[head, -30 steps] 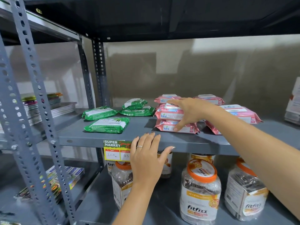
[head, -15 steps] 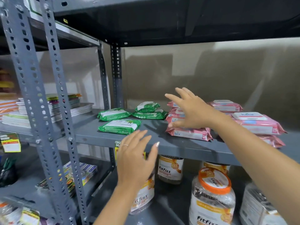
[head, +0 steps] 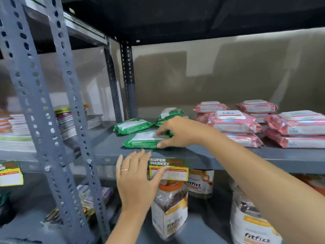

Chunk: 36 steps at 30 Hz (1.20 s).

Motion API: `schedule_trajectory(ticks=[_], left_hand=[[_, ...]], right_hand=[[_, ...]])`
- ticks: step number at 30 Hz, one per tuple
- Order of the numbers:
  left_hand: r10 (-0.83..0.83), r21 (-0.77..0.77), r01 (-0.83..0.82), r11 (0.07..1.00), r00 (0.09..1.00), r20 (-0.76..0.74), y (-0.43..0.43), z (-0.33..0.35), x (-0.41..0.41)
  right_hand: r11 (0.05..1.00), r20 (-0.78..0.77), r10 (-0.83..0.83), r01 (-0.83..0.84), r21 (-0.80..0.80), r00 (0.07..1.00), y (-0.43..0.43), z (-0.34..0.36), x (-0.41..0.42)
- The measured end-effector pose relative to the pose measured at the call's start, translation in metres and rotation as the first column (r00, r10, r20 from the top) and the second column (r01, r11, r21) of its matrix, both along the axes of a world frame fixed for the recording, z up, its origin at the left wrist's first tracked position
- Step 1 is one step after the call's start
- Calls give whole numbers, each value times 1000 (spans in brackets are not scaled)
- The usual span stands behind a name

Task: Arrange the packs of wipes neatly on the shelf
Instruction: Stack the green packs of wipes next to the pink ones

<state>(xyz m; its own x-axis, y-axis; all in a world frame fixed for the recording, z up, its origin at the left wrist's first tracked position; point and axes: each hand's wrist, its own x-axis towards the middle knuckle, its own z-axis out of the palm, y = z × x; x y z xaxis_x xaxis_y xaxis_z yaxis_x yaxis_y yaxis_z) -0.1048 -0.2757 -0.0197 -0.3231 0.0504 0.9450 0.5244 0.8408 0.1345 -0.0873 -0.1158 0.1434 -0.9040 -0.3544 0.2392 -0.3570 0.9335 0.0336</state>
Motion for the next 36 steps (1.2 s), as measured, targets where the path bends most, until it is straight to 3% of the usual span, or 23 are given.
schedule_trajectory(ticks=[7,25,31,36], left_hand=[[-91,-15,90,996,990,-103,-5,-2,-16],[-119,16,121,993,988,-97,-1,-7,-21],[-106,12,108,994,991,-86,0,-7,-20],[-97,4,98,995,991,-90,-1,-6,-19]], right_hand=[[994,-129,-111,107,-33,985,-21,-10,-1],[957,-9,-274,271,-101,962,12,-11,11],[960,2,-278,278,-23,961,13,-6,12],[944,155,-327,315,99,932,2,21,5]])
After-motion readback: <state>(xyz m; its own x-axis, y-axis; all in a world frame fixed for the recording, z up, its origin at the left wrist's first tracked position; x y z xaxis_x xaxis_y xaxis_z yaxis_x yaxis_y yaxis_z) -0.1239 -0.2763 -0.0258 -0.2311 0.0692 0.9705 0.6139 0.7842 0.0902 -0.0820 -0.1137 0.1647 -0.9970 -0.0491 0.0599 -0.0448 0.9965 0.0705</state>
